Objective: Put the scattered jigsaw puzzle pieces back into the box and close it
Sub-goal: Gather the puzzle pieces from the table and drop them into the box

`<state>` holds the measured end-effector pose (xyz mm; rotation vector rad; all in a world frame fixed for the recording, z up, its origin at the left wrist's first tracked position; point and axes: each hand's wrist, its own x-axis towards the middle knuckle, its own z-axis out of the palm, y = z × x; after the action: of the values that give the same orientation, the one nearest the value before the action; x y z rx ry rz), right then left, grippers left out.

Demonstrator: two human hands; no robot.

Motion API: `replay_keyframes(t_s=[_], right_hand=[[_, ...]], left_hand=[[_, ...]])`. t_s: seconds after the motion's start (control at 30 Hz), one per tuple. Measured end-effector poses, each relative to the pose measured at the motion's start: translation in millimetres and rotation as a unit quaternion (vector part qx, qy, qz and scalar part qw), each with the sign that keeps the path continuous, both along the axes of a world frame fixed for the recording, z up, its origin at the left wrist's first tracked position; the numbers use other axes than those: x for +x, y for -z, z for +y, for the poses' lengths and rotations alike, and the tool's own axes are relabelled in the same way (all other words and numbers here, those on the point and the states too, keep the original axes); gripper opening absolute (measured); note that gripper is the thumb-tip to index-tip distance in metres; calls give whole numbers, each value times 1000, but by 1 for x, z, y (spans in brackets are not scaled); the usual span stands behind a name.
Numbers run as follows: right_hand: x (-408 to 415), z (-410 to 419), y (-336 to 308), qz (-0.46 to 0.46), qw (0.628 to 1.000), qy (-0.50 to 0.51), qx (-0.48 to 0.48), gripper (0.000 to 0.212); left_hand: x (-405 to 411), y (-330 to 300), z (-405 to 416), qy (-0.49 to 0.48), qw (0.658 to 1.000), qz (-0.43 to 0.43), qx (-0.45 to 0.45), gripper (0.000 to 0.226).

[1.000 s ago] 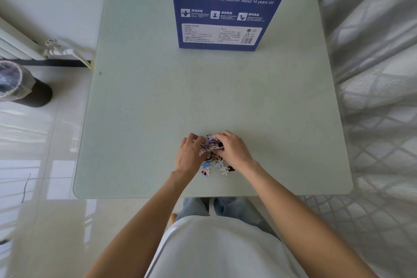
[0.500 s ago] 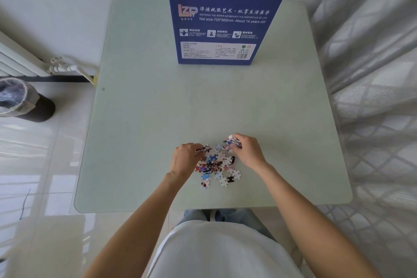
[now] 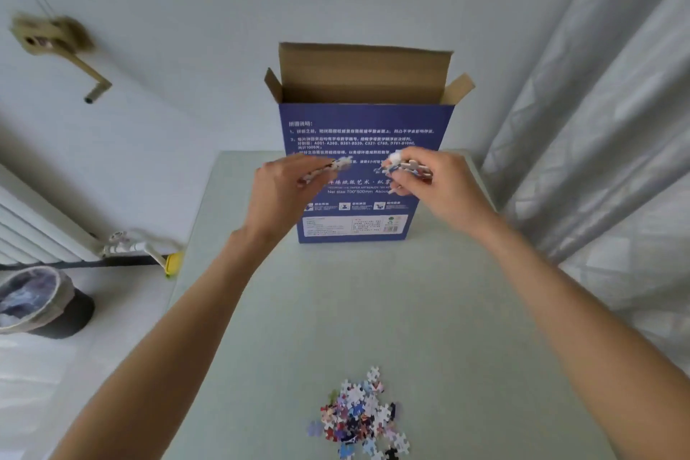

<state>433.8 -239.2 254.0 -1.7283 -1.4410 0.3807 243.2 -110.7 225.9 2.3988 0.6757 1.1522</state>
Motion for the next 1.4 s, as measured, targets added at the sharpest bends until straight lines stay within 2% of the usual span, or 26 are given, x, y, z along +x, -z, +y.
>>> replay_keyframes(t_s=[0.1,0.17,0.3,0.4,0.57,0.73,0.8,1.0,1.1,1.17,1.27,1.33,1.4], right_hand=[[22,45,-50,-118,991,21,54,15],[34,72,-66,-158,984,34,69,16],[54,115,-65,-232,972,26,33,17],[63,132,-57,-258,966,13,-6,17],[70,144,-48,-268,962,6,-50,19],[70,146,-47,-237,969,-3,-68,18],[67,144,-46,-261,964,-2,-45,18],[44,115,-31,-356,923,15,144,17],[25,80,-11,-362,904,30,225,19],[8,52,11,-346,907,31,237,20],[-20,8,57,-311,929,14,201,20],[-39,-22,93,-289,945,-8,155,19],[-52,-50,132,-278,956,-44,79,21]], left_hand=[[29,-55,48,-23,996,-27,77,17],[47,-73,73,-32,996,-13,84,16],[76,-75,103,-33,991,116,64,17],[84,-69,109,-52,979,185,66,22],[83,-60,115,-60,973,214,56,26],[76,-51,117,1,982,188,28,24],[73,-48,115,14,983,177,48,23],[64,-40,103,-6,979,48,198,17],[49,-34,78,-21,970,-32,242,15],[34,-20,52,-10,971,-59,231,11],[8,20,9,-2,987,-41,153,16],[-10,55,-22,-15,997,-1,76,20],[-27,89,-51,-26,997,78,-1,24]])
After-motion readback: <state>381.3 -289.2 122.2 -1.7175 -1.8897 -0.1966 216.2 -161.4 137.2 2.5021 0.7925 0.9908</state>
